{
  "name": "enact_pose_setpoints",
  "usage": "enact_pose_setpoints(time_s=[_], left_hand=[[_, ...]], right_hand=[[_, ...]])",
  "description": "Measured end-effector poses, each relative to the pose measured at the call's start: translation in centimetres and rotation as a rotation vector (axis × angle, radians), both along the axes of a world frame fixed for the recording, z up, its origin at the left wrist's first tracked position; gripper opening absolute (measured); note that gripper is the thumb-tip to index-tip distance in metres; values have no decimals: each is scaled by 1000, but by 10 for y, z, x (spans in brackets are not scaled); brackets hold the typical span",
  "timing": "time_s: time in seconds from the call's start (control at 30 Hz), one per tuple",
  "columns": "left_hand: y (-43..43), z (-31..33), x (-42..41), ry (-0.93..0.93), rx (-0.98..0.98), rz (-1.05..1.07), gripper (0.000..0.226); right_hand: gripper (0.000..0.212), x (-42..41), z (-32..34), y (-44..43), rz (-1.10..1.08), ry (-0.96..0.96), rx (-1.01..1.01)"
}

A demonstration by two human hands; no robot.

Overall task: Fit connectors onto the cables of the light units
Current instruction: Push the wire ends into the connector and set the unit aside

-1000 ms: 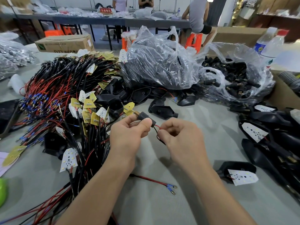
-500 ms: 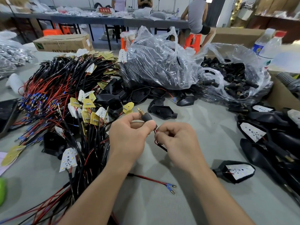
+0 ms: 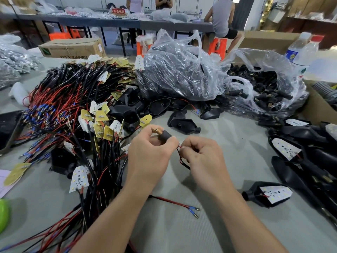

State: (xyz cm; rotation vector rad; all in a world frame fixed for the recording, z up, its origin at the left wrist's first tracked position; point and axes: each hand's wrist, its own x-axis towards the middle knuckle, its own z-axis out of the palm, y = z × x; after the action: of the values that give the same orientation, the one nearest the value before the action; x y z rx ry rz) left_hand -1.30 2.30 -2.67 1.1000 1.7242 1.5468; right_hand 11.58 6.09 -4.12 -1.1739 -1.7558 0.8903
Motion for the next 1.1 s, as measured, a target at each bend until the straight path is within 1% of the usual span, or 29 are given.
enact_pose_setpoints(time_s=[0.07,0.13,0.17,0.2,0.33,0.4,0.47,0.53,0.6,0.67,0.73,0.83,0.87,0.93,1.07,1.1], left_hand=[[3,-1,-1,-255,36,-52,18],[5,2,-4,-516,38,-121,15],[4,3,-5,-587,34,-152,13],[4,4,-6,-606,32,-177,13],[3,3,-11,-453,29,-216,9],[3,2,-11,-426,29,-219,8],[4,2,-11,-484,43,-233,4],[4,2,-9,-590,71,-231,12],[4,0,-6,-656,87,-207,13],[3,-2,-4,-685,91,-170,11],[3,-4,-3,-686,92,-112,11],[4,-6,-4,-577,96,-17,18],[4,-6,-4,-545,101,-1,16],[3,-6,-3,-516,118,-22,12],[3,-4,-4,-552,98,-85,6],[3,-4,-3,-545,87,-91,10]], right_hand=[[27,0,-2,1,-11,3,-13],[27,1,-3,3,-27,55,-50],[27,2,-2,4,-28,75,-65],[27,3,-2,4,-25,73,-57],[27,9,2,1,33,-60,91],[25,10,3,0,72,-65,99],[28,8,3,1,90,34,28],[29,6,4,1,90,106,-35],[28,5,6,0,84,94,-27],[21,4,6,-2,68,32,20],[13,3,6,-3,42,-22,59],[12,1,6,-6,47,-59,106],[13,0,6,-6,49,-51,118],[13,0,5,-7,35,-31,134],[12,0,4,-6,26,-41,140],[12,1,3,-6,18,-43,123]])
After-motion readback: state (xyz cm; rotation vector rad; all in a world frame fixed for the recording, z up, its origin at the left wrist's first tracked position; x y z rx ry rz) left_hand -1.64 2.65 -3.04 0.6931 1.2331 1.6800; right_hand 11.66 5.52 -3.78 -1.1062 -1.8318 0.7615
